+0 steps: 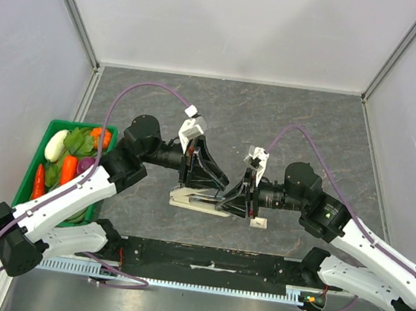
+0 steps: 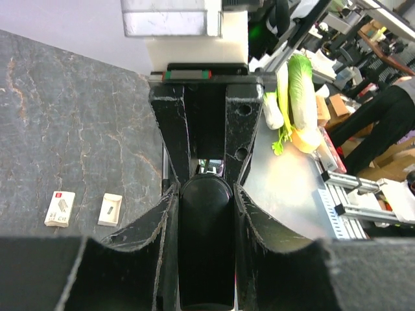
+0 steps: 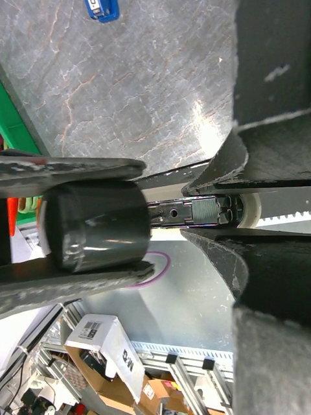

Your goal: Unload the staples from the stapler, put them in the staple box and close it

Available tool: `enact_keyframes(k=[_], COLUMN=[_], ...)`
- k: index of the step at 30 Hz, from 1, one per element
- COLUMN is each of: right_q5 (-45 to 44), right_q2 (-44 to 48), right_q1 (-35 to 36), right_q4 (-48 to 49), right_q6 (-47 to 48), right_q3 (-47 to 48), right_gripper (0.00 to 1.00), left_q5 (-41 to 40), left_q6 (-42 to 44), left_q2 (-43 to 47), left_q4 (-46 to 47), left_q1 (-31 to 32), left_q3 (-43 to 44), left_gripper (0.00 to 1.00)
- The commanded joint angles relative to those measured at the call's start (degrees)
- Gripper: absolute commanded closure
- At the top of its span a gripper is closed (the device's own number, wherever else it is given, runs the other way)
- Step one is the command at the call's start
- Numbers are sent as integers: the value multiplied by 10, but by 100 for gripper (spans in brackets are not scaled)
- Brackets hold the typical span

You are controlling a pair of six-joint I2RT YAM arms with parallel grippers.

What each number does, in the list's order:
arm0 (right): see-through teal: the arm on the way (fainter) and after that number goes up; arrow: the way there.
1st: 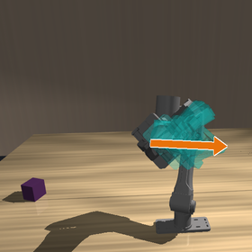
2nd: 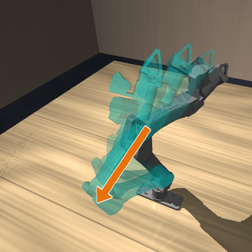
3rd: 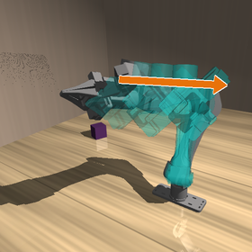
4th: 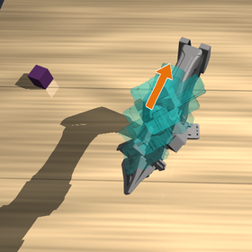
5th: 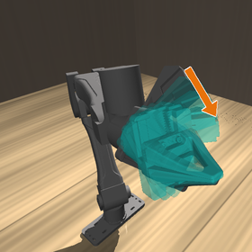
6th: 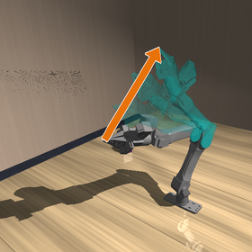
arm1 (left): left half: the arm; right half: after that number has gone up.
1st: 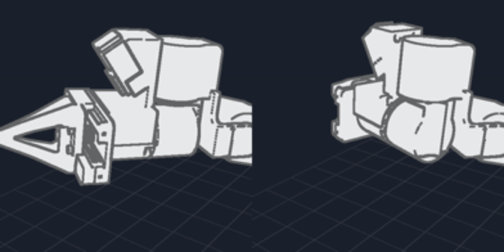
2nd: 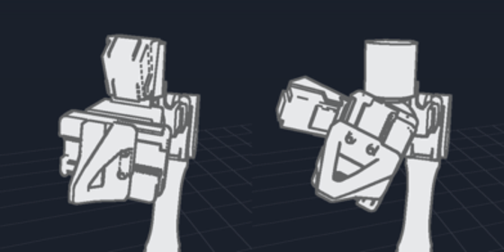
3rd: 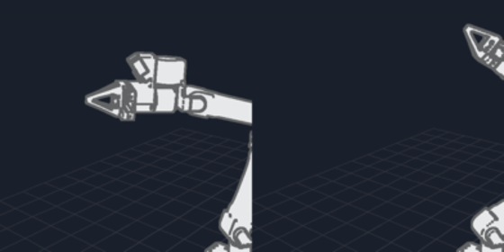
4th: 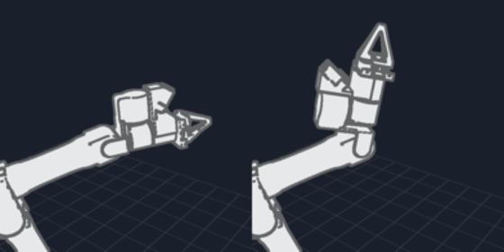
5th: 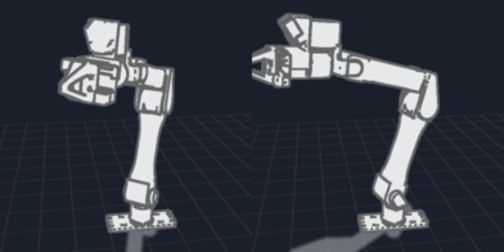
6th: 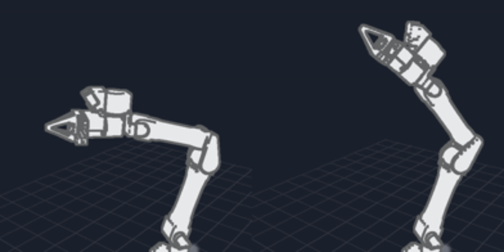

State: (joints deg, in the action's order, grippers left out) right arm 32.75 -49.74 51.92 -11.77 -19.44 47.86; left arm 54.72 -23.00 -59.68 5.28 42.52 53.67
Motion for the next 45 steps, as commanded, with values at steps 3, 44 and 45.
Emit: enact_keyframes(k=[3, 44, 45], right_q5=[11, -142, -158], right_q2=[12, -181, -185], right_q1=[11, 142, 142], right_q4=[71, 340, 331], right_q6=[-38, -104, -97], right_q3=[-54, -109, -103], right_gripper=[69, 66, 66], left_q5=[-64, -627, -627], left_q6=[-120, -228, -224], left_q2=[2, -52, -58], left_q4=[212, 259, 260], left_q1=[6, 36, 36], left_q3=[-18, -141, -138], left_gripper=[98, 98, 98])
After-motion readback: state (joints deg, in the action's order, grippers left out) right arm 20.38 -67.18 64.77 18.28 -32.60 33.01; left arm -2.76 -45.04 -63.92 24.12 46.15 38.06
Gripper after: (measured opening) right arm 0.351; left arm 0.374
